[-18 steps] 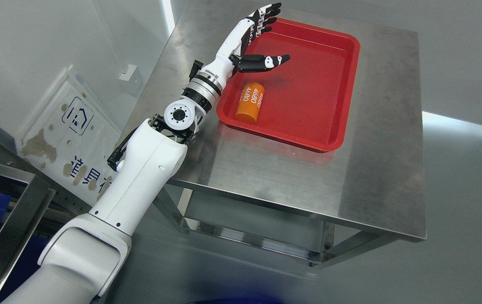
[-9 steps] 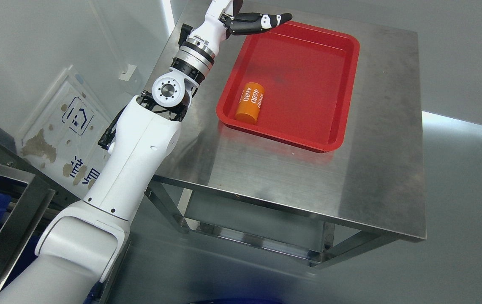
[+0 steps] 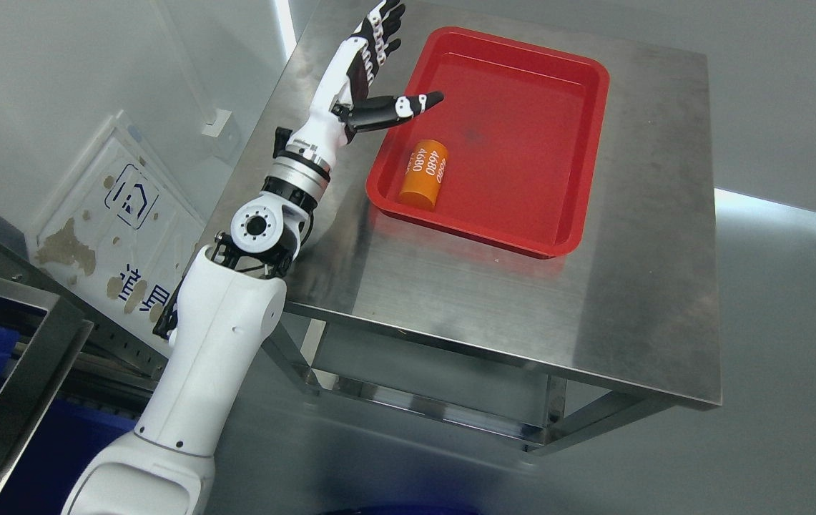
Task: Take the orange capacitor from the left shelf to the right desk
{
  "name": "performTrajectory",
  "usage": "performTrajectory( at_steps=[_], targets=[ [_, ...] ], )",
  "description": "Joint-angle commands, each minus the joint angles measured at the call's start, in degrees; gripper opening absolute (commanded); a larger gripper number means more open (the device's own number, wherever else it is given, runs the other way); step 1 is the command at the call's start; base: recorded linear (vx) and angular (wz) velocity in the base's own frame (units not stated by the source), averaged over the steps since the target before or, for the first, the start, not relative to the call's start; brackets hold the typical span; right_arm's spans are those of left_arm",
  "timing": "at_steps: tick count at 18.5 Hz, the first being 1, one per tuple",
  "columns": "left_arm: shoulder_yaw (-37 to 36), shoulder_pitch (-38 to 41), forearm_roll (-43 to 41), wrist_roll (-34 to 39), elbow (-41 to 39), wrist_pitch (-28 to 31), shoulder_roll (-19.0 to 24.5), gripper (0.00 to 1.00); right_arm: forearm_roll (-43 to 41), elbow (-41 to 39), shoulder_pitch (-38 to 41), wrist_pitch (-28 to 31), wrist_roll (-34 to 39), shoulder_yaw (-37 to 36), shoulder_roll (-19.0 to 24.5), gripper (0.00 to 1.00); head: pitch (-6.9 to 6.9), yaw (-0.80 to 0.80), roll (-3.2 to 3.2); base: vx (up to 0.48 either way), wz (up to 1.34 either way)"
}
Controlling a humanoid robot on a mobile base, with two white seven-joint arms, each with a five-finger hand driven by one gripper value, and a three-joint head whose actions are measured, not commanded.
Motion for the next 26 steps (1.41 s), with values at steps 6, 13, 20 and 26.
performTrajectory(
  at_steps=[6, 13, 20, 26],
  targets=[
    [10.34, 8.98, 0.0, 0.15, -15.81, -0.31, 1.0, 0.99, 0.0, -1.32, 1.93, -0.04, -0.04, -0.62, -1.0, 1.0, 0.0, 0.0, 0.0, 0.0, 0.0],
    [6.38, 11.78, 0.0, 0.06, -15.81, -3.21, 1.0, 1.0, 0.0, -1.32, 1.93, -0.04, -0.04, -0.7, -1.0, 1.0, 0.0, 0.0, 0.0, 0.0, 0.0],
    [5.68, 16.01, -0.09, -0.03, -15.81, -2.94, 1.0, 1.0, 0.0, -1.32, 1.93, -0.04, -0.04, -0.7, -1.0, 1.0, 0.0, 0.0, 0.0, 0.0, 0.0],
    [5.68, 15.92, -0.09, -0.03, -15.81, -2.94, 1.0, 0.99, 0.0, -1.32, 1.93, -0.04, -0.04, -0.7, -1.0, 1.0, 0.0, 0.0, 0.0, 0.0, 0.0]
  ],
)
